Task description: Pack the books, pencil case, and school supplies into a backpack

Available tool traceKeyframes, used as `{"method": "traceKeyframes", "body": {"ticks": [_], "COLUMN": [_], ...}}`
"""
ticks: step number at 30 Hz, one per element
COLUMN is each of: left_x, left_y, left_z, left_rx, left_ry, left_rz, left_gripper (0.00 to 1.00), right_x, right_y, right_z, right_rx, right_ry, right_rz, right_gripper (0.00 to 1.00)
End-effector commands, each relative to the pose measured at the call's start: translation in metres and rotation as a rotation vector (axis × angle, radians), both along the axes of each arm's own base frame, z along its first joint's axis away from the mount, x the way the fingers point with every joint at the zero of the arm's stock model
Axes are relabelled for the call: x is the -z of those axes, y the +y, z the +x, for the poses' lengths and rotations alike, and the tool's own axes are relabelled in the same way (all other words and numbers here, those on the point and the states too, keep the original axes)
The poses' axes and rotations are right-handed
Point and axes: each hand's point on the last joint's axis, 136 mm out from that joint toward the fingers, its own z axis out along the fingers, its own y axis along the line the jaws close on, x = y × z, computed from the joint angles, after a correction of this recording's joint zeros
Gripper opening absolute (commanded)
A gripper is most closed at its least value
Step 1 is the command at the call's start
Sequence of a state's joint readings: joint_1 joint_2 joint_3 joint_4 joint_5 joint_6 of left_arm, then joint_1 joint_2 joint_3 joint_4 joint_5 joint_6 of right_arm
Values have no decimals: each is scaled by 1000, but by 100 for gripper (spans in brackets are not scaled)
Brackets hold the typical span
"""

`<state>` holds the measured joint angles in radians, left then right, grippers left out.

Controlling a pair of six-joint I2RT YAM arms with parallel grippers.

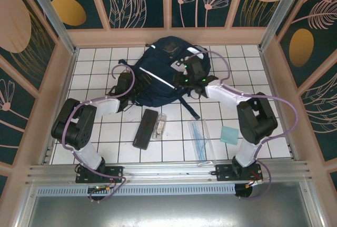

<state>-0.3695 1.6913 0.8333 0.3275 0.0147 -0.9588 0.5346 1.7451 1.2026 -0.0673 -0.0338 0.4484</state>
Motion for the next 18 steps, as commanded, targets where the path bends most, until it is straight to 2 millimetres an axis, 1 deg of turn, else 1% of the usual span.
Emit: {"method": "traceKeyframes", "body": {"ticks": [1, 3, 4, 5, 6, 7, 8, 10, 11, 12, 13, 14, 16, 18], "left_x": [-13, -23, -27, -30, -32, -33, -33, -32, -30, -30, -29, -29, -30, -33], "left_y": [16, 17, 17, 16, 14, 12, 9, 5, 3, 1, -1, -3, -7, -11], "left_z": [-9, -12, -14, -15, -16, -18, -20, -24, -26, -28, -30, -32, -35, -36], "left_rx": [21, 38, 48, 56, 67, 76, 84, 97, 101, 106, 109, 111, 117, 127], "left_ry": [15, 3, 2, 1, -1, -1, 0, 7, 13, 15, 17, 16, 16, 10], "left_rz": [157, 185, 190, 187, 178, 167, 153, 127, 114, 95, 79, 63, 33, 17], "left_gripper": [99, 99, 99, 99, 99, 99, 99, 99, 99, 99, 99, 99, 99, 99], "right_x": [15, 18, 19, 21, 21, 26, 29, 41, 47, 53, 58, 62, 65, 69], "right_y": [-66, -85, -96, -103, -113, -125, -135, -155, -158, -158, -153, -146, -126, -111], "right_z": [12, 23, 31, 37, 46, 54, 63, 80, 87, 95, 102, 108, 119, 126], "right_rx": [194, 230, 261, 276, 302, 346, 371, 415, 412, 395, 367, 338, 272, 230], "right_ry": [66, 86, 93, 99, 98, 104, 111, 135, 149, 162, 171, 172, 167, 165], "right_rz": [-24, 9, 17, 22, 18, -1, -8, -12, 3, 32, 67, 92, 149, 184], "right_gripper": [39, 49, 52, 54, 59, 65, 67, 77, 80, 82, 88, 91, 94, 97]}}
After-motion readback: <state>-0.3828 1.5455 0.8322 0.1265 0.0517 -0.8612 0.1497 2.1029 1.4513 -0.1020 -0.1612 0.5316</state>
